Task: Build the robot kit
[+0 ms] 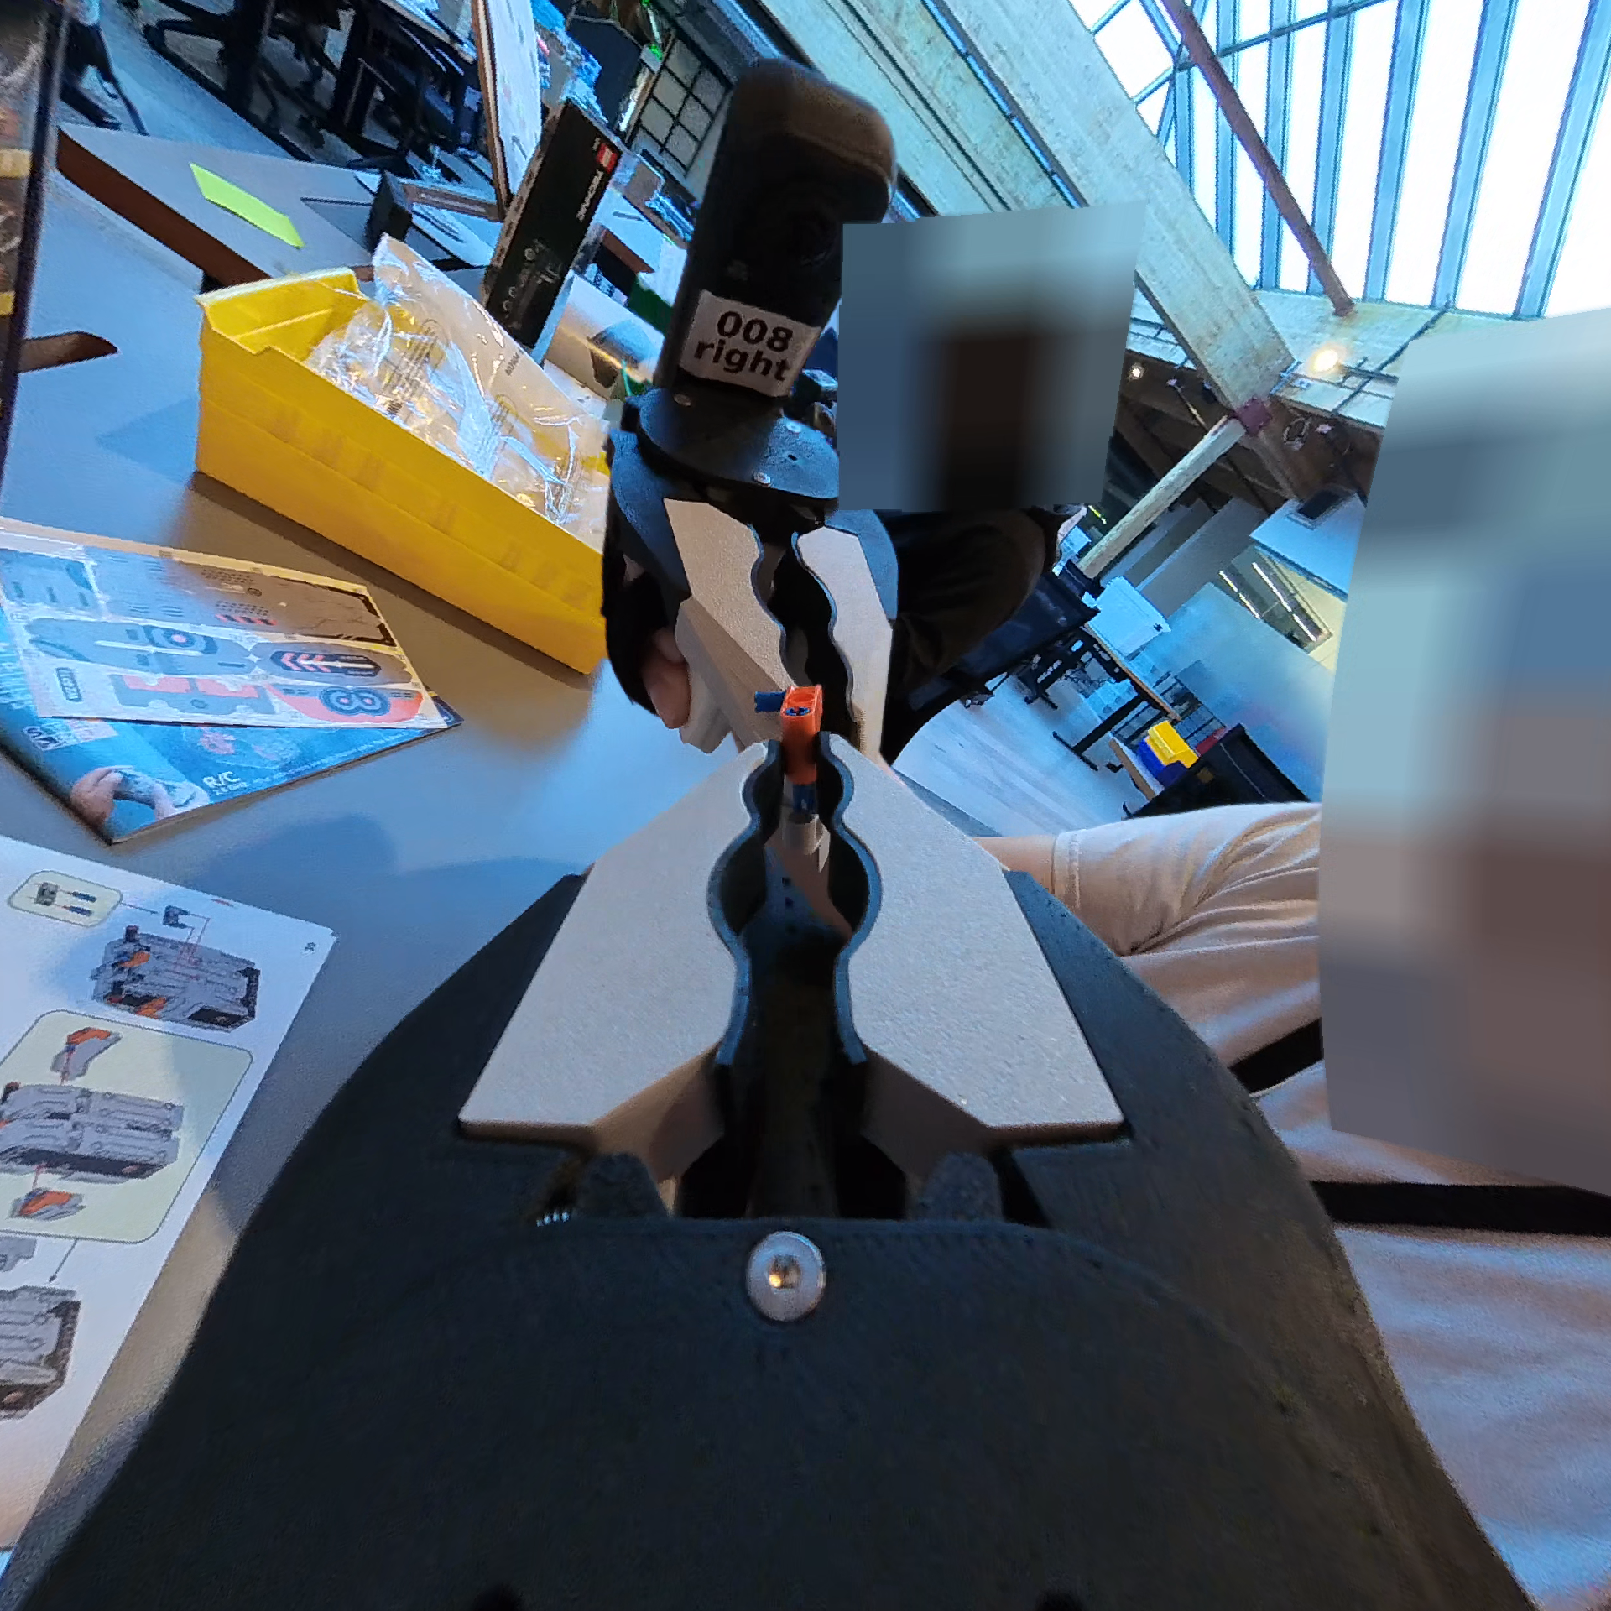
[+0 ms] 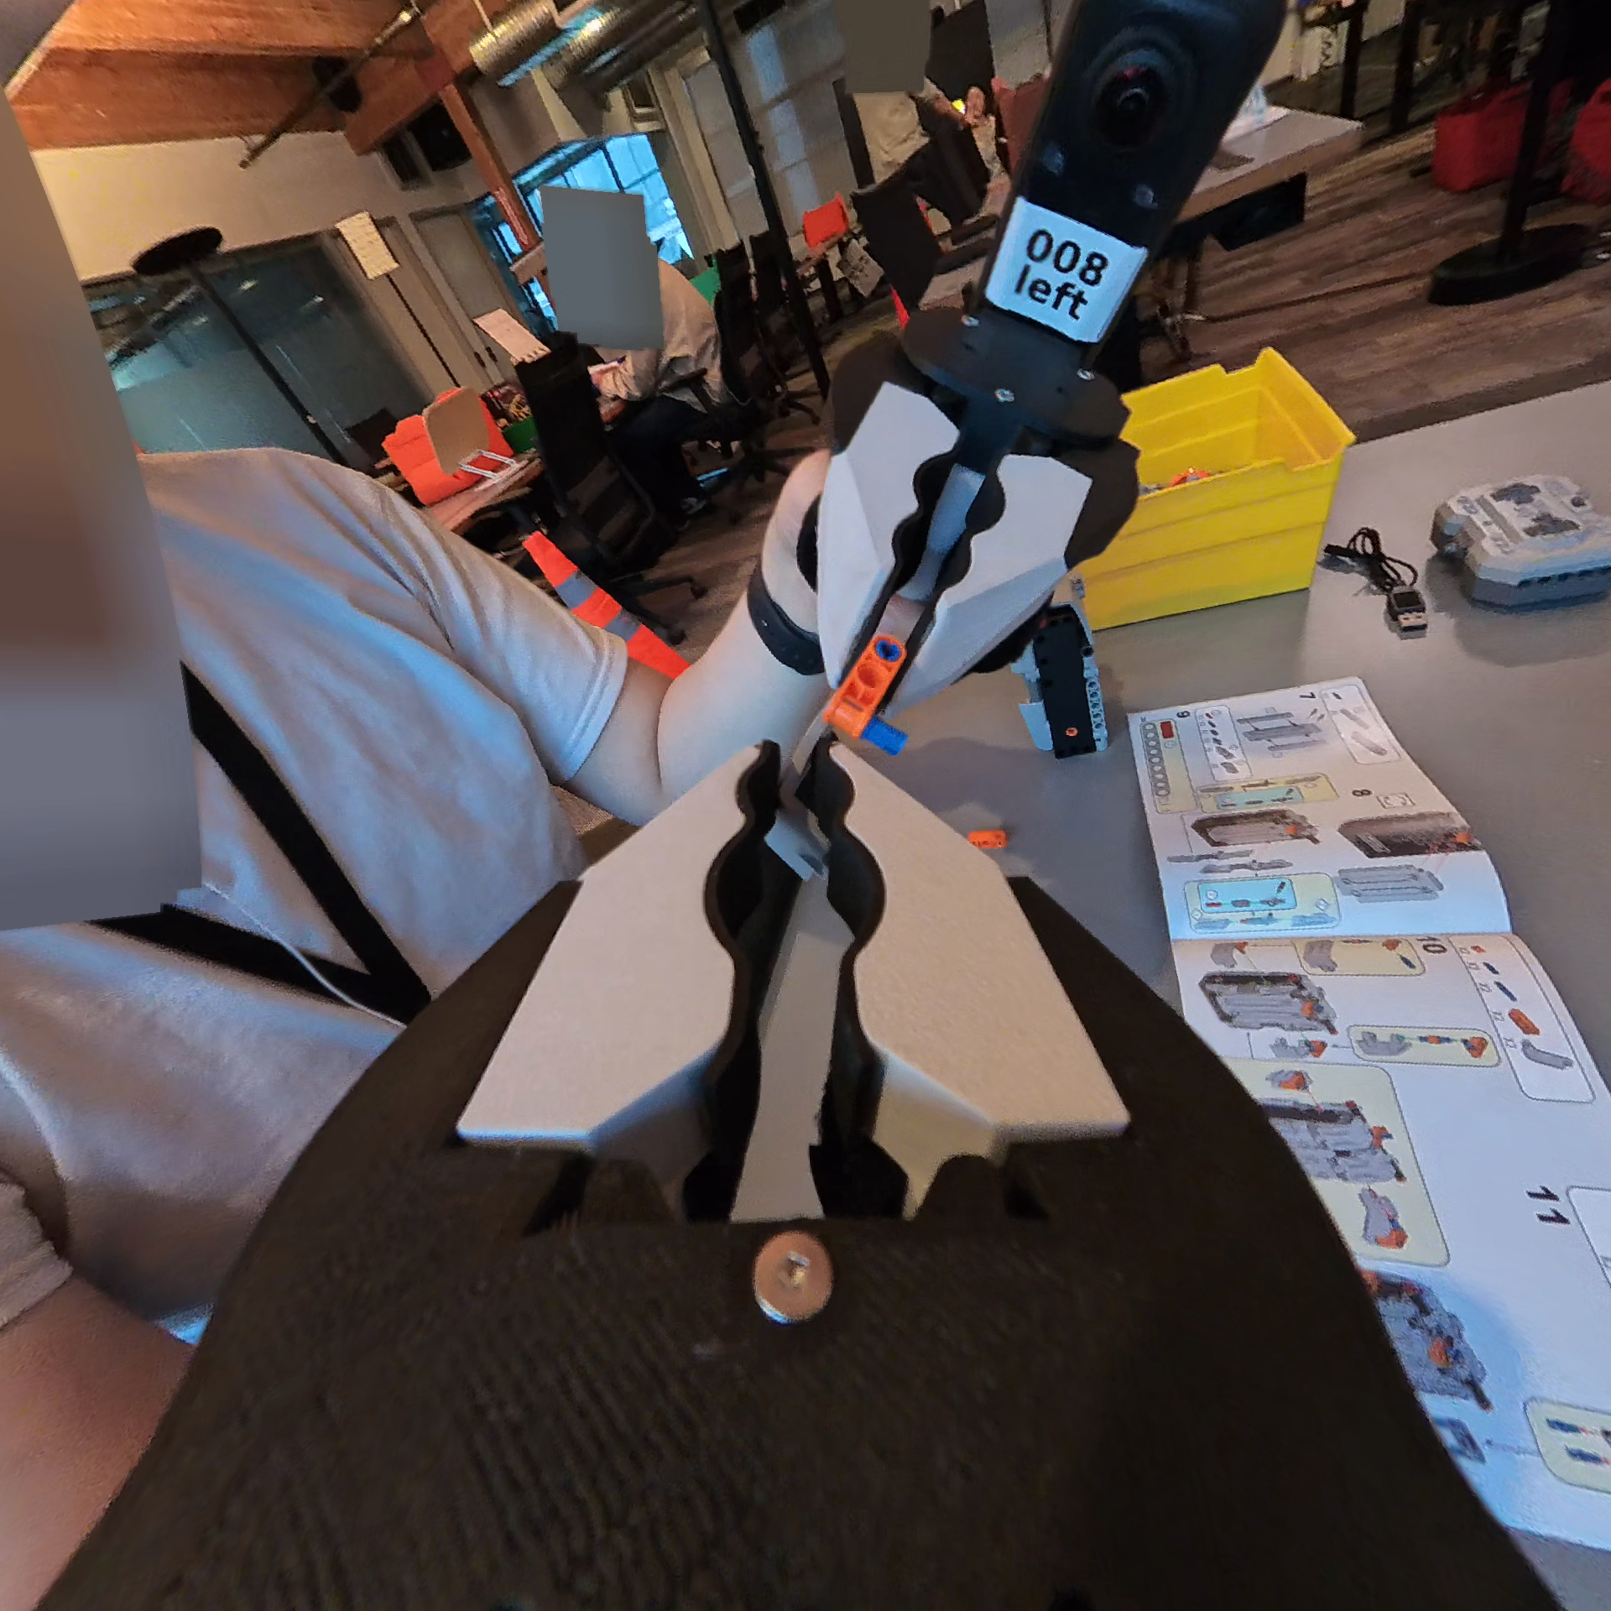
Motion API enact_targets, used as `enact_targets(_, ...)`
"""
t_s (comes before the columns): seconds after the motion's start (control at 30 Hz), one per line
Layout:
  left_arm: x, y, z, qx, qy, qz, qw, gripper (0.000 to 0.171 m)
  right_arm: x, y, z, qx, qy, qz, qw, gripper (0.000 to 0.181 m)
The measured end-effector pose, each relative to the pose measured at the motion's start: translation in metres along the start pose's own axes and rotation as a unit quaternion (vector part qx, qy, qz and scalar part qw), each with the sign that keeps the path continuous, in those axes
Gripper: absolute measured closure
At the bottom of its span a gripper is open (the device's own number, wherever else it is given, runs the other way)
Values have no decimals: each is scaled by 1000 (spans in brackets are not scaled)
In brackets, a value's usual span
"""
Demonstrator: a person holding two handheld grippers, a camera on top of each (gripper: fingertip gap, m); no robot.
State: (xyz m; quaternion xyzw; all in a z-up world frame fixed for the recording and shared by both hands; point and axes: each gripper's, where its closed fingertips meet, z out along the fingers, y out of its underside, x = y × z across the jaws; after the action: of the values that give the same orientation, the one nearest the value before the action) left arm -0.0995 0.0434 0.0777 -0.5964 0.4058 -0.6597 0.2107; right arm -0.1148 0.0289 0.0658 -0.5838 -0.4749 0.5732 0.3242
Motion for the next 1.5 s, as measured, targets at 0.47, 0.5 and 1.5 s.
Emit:
enact_targets(0.47, 6, 4, 0, -3, 17, -6, 1000, 166, -5, 0, 6, -7, -2, -7, 1000, 175)
enact_targets(0.5, 5, 4, 0, -3, 15, -7, 1000, 167, -4, 2, 7, -12, -4, -9, 1000, 175)
enact_targets(1.5, -23, 8, -12, -14, -14, -29, 999, 166, 20, 16, 2, -27, -56, 15, 998, 176)
